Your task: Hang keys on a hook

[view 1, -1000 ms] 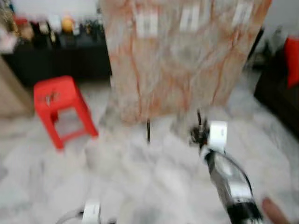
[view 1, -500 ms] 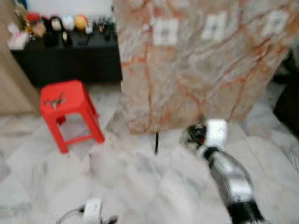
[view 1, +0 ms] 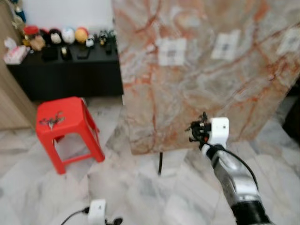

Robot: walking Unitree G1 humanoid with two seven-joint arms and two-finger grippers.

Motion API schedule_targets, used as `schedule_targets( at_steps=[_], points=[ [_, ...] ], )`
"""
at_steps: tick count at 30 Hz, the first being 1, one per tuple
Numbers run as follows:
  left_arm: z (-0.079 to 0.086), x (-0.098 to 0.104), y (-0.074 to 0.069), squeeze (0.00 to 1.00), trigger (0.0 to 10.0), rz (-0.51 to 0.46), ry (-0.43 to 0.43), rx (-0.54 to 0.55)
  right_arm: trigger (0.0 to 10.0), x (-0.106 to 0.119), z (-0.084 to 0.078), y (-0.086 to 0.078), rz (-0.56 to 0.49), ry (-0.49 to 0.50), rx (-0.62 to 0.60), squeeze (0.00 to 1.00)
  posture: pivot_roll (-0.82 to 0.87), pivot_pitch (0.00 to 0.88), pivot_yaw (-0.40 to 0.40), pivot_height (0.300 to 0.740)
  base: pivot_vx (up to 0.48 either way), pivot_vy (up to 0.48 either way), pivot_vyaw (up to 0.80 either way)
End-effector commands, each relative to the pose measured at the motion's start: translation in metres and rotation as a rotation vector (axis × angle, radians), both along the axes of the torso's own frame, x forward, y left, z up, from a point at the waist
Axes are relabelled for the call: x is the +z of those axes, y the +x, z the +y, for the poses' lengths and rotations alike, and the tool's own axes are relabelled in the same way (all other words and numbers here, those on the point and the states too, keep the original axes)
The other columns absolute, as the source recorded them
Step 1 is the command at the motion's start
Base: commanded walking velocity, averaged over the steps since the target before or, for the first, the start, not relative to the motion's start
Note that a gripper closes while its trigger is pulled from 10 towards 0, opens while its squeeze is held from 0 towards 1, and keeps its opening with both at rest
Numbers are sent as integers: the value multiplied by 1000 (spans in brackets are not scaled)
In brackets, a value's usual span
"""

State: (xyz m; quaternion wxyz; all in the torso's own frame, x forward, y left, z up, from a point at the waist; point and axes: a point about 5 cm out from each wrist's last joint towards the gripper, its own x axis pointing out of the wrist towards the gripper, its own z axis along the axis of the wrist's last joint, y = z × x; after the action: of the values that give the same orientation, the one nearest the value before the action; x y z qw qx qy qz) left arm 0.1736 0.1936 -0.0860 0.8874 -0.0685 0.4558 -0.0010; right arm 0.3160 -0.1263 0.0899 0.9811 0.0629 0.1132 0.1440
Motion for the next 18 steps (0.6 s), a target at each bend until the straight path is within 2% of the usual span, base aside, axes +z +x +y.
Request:
schedule_targets(
  at_steps=[1, 2, 4, 15, 18],
  points=[
    [-6, -1, -1, 0, 10000, 13, -7, -26, 10000, 5, -11, 2, -6, 5, -42, 0, -197, 26, -10, 727, 412, 0, 0],
    [-6, -2, -1, 0, 10000, 14, -8, -28, 10000, 7, -11, 3, 3, 53, -59, 0, -196, 24, -10, 727, 409, 0, 0],
    [-6, -2, -2, 0, 10000, 15, -8, -29, 10000, 10, -9, 4, 1, 85, -63, 0, -200, 19, -8, 727, 411, 0, 0],
    [-5, -2, -3, 0, 10000, 17, 0, -43, 10000, 22, 3, 6, -28, 103, -42, 0, -198, 9, -4, 727, 400, 0, 0],
    [-4, -2, -3, 0, 10000, 27, 11, -70, 10000, 24, 7, 6, -33, 107, -39, 0, -196, 7, -2, 727, 0, 0, 0]
  ],
)
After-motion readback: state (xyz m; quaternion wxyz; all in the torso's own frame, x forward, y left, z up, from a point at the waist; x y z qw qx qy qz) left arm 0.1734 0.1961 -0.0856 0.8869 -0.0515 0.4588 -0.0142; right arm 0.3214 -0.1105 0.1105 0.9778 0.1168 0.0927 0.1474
